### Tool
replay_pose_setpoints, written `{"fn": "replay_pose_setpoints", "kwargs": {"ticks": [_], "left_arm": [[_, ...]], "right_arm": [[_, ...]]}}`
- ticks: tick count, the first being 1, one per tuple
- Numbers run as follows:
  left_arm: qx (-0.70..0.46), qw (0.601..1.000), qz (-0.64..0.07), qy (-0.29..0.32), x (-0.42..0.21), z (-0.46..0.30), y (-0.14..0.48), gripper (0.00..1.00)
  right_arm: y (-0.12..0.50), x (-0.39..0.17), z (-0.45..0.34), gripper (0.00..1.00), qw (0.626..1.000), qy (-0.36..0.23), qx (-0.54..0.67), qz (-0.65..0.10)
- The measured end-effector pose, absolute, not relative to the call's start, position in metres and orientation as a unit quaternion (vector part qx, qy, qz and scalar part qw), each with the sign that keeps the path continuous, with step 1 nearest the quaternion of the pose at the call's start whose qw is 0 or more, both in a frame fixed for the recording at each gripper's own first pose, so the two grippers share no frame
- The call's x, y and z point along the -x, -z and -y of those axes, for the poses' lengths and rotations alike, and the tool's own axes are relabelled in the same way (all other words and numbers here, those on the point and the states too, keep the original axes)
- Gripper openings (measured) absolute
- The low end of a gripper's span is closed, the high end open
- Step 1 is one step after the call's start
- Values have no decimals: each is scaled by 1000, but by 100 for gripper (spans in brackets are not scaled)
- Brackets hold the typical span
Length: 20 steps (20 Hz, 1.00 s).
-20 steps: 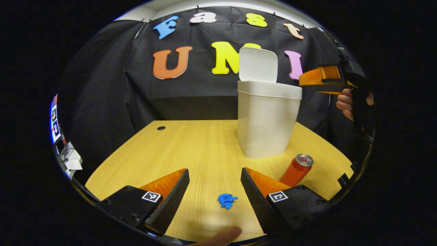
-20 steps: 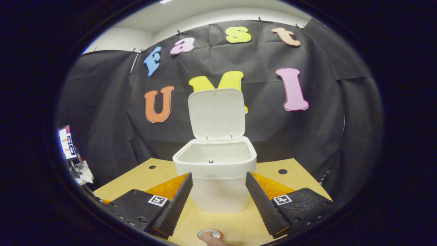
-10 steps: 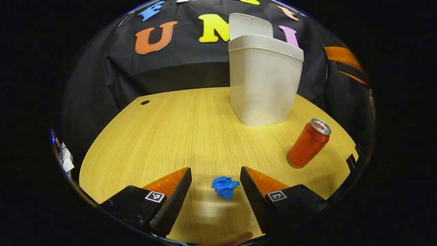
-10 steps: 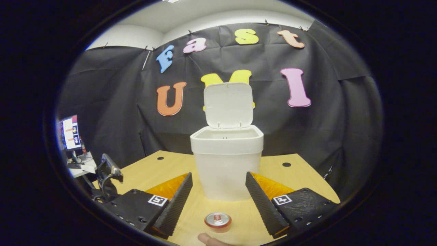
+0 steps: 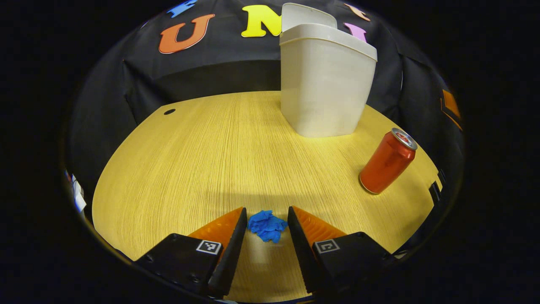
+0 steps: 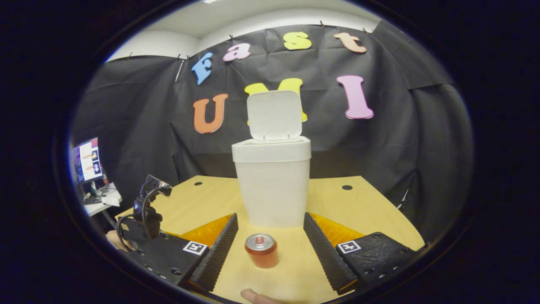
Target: Press the lid of the desktop garbage bin to open it, pick up the crumpled paper on the desktop and throw it into the bin, then pick up the pop can on the desktop and drop it into the bin, and finally close the garbage bin lid.
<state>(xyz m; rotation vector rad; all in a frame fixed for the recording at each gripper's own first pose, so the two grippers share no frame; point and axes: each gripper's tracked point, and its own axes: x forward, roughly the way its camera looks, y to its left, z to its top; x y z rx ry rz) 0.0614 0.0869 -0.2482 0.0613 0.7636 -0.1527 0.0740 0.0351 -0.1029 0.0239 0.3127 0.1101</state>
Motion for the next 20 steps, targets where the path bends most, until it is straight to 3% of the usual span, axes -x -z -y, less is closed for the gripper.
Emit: {"fn": "replay_pose_setpoints", "kwargs": {"ticks": [3, 4, 5, 10, 12, 14, 18, 19, 20], "left_arm": [[-30, 919, -387, 73, -57, -90, 255, 66], [-28, 916, -393, 75, -56, -90, 256, 70], [-31, 916, -393, 75, -56, -90, 256, 66], [-46, 914, -396, 75, -62, -90, 255, 65], [-45, 915, -395, 71, -68, -90, 253, 60], [-46, 916, -393, 70, -75, -89, 249, 47], [-42, 922, -379, 63, -92, -84, 229, 42], [-39, 925, -373, 63, -96, -81, 222, 48], [-36, 929, -364, 63, -101, -78, 212, 42]], "right_arm": [[115, -66, -36, 96, 984, -58, -15, -169], [120, -64, -36, 96, 983, -57, -14, -174], [123, -63, -38, 96, 983, -59, -12, -176], [142, -59, -47, 96, 980, -66, 3, -190], [150, -59, -50, 95, 977, -71, 5, -199], [160, -60, -53, 96, 976, -73, 10, -206], [182, -60, -59, 96, 971, -76, 6, -227], [187, -61, -60, 94, 971, -74, 4, -229], [192, -63, -60, 93, 971, -68, 6, -227]]}}
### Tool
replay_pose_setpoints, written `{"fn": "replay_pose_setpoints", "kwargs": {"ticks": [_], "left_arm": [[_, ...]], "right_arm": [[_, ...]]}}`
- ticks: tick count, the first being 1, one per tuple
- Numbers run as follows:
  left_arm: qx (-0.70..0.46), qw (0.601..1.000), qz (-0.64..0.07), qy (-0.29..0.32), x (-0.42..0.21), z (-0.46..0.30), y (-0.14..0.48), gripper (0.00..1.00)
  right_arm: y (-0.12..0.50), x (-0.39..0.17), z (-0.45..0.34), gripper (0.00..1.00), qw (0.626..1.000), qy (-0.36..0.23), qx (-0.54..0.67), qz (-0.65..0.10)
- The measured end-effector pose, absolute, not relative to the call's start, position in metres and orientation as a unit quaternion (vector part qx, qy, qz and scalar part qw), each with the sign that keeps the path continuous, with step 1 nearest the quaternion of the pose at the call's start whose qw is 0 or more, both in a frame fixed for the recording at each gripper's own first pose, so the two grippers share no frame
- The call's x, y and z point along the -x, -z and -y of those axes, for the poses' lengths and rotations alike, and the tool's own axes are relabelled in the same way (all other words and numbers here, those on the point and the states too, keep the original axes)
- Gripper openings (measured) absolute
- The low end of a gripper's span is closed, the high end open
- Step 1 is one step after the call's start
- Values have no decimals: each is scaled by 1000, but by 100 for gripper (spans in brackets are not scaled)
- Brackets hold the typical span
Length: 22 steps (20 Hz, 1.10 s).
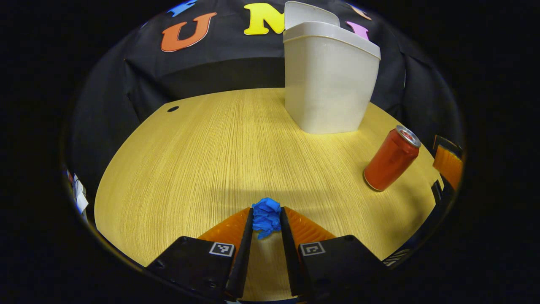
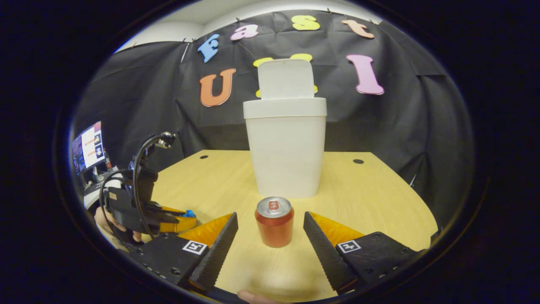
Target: Press the lid of the desktop garbage bin to open it, pick up the crumpled paper on the desktop and throw it into the bin, then pick up the pop can on the desktop and drop it into the bin, and finally close the garbage bin lid.
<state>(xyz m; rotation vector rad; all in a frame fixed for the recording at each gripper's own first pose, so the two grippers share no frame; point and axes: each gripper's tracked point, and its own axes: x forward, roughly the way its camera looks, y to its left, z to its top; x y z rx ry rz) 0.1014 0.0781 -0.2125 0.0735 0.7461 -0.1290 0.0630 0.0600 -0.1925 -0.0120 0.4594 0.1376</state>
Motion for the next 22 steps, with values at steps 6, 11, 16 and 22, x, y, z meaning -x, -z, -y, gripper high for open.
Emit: {"fn": "replay_pose_setpoints", "kwargs": {"ticks": [6, 11, 16, 22], "left_arm": [[-35, 950, -308, 36, -135, -64, 150, 42], [-25, 964, -263, 17, -137, -66, 117, 42], [-19, 973, -231, -13, -138, -75, 97, 42], [21, 979, -202, -28, -138, -77, 80, 42]], "right_arm": [[230, -79, -58, 96, 969, -41, 25, -241], [251, -103, -59, 96, 969, -24, 9, -244], [263, -119, -66, 96, 969, -28, 7, -247], [241, -117, -62, 82, 973, -31, 1, -227]]}}
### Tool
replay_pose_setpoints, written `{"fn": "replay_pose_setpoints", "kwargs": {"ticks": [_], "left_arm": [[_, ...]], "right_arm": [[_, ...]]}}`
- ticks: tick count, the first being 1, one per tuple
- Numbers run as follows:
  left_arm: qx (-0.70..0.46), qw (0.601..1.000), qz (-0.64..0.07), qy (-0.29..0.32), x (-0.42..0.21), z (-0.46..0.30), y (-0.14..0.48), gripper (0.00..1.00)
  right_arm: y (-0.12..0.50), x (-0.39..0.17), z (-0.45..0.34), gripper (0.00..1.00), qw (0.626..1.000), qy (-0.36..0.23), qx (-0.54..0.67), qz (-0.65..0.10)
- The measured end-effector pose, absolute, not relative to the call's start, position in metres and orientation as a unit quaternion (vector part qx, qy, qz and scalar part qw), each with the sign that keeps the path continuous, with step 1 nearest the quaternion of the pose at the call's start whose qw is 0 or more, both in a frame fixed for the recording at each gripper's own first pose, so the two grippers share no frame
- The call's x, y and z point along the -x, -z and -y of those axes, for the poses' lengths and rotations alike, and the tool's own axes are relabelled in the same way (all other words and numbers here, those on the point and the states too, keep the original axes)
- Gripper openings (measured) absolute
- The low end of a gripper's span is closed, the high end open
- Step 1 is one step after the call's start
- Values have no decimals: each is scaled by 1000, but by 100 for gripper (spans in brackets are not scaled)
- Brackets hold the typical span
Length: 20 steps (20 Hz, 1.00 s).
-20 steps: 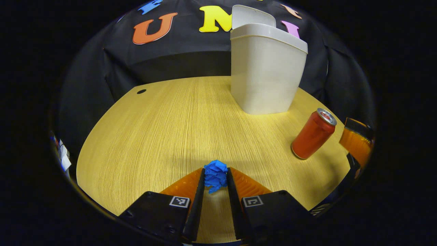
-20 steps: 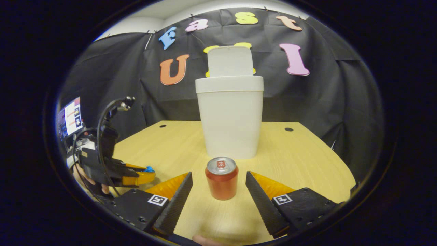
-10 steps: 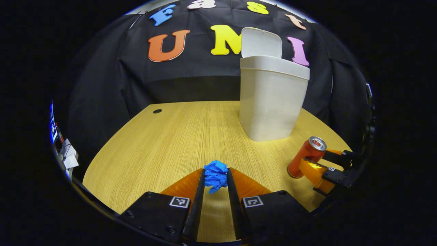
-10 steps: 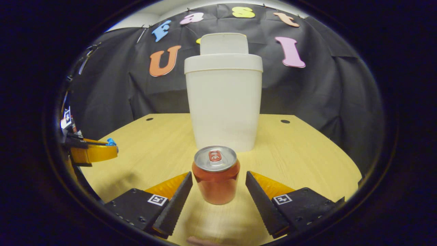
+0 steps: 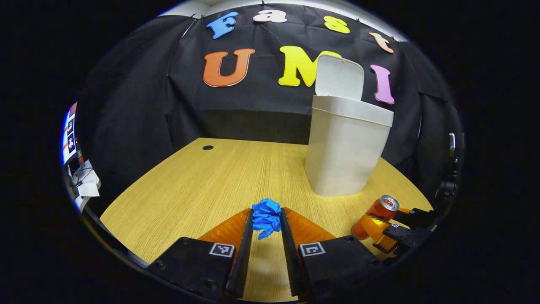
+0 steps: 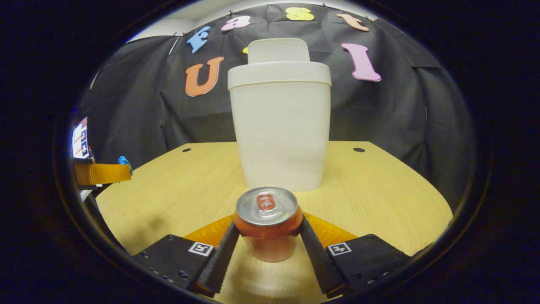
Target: Press the lid of the desktop garbage bin to open it, pick up the crumpled paper on the desktop and throw it into the bin, then pick up the pop can on the desktop and drop it into the bin, and finally close the garbage bin lid.
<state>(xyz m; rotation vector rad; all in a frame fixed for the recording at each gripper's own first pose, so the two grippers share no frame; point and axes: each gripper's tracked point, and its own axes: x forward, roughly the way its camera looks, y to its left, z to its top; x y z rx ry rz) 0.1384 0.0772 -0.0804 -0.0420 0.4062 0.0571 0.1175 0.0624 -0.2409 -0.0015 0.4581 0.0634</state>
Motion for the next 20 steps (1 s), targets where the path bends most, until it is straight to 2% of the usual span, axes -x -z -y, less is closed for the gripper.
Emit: {"fn": "replay_pose_setpoints", "kwargs": {"ticks": [5, 11, 20], "left_arm": [[25, 983, -178, -28, -133, -65, 64, 42], [25, 992, -127, -15, -122, -37, 31, 42], [23, 992, -118, -39, -131, -22, 11, 42]], "right_arm": [[196, -115, -53, 77, 979, -44, -14, -197], [122, -105, -29, 77, 988, -56, 0, -142], [53, -86, 55, 77, 997, -12, -14, -80]]}}
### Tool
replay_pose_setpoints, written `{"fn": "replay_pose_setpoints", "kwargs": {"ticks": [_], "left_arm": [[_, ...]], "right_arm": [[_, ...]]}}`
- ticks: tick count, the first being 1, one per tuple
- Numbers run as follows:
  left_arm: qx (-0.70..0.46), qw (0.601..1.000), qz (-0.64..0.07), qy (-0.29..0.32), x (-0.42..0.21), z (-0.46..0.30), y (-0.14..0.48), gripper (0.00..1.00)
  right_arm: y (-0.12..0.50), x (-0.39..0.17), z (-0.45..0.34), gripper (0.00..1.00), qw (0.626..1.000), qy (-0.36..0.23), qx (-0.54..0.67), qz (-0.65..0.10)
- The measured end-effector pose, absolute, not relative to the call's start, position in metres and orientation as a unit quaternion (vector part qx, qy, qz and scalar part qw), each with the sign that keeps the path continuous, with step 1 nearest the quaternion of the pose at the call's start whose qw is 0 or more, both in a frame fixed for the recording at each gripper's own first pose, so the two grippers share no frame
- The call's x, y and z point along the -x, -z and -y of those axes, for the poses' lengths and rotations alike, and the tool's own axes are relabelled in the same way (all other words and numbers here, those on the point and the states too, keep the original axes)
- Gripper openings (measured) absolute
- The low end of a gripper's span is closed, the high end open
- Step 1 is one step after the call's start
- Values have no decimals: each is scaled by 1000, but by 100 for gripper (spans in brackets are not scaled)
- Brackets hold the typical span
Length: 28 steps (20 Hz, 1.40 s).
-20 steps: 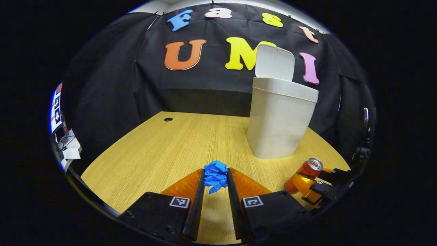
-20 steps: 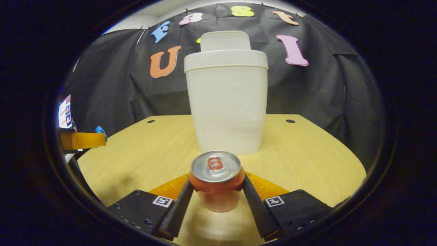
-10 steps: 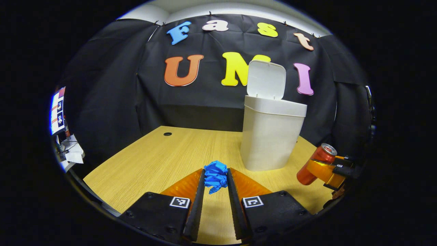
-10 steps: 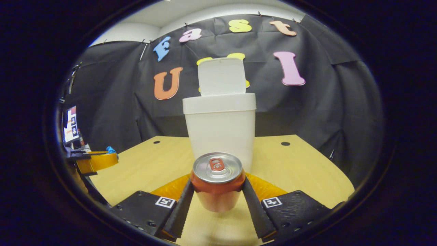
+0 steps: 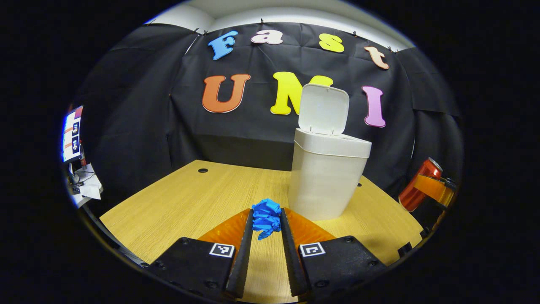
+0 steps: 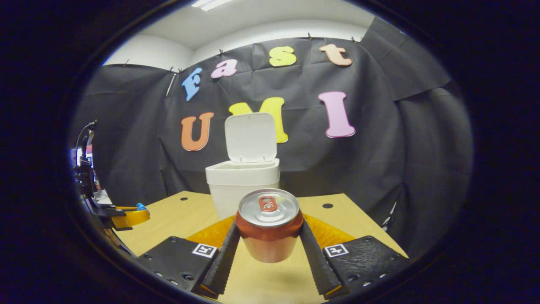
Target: Press the lid of the desktop garbage bin to open it, pick up the crumpled paper on the desktop and throw it into the bin, then pick up the pop can on the desktop and drop it into the bin, and finally close the garbage bin lid.
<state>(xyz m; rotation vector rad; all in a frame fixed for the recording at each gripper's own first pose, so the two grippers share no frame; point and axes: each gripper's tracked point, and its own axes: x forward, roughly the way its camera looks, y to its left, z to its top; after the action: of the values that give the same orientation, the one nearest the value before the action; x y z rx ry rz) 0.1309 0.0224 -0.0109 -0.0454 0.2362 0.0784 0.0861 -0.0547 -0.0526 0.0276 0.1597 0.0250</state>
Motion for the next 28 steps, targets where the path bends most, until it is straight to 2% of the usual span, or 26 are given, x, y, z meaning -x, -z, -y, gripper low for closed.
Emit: {"fn": "replay_pose_setpoints", "kwargs": {"ticks": [5, 11, 16, 20, 28], "left_arm": [[33, 996, -76, -31, -159, -5, -40, 42], [24, 1000, -15, -7, -223, 19, -120, 41], [2, 999, 29, 13, -276, 44, -162, 42], [34, 996, 40, 68, -329, 86, -164, 44], [27, 996, -20, 77, -403, 118, -102, 46]], "right_arm": [[46, -80, 93, 77, 998, 3, -10, -61], [62, -81, 117, 77, 998, 11, -2, -70], [63, -80, 131, 77, 998, 14, 3, -65], [66, -81, 142, 77, 998, 14, -11, -65], [69, -80, 142, 77, 997, 11, -11, -70]]}}
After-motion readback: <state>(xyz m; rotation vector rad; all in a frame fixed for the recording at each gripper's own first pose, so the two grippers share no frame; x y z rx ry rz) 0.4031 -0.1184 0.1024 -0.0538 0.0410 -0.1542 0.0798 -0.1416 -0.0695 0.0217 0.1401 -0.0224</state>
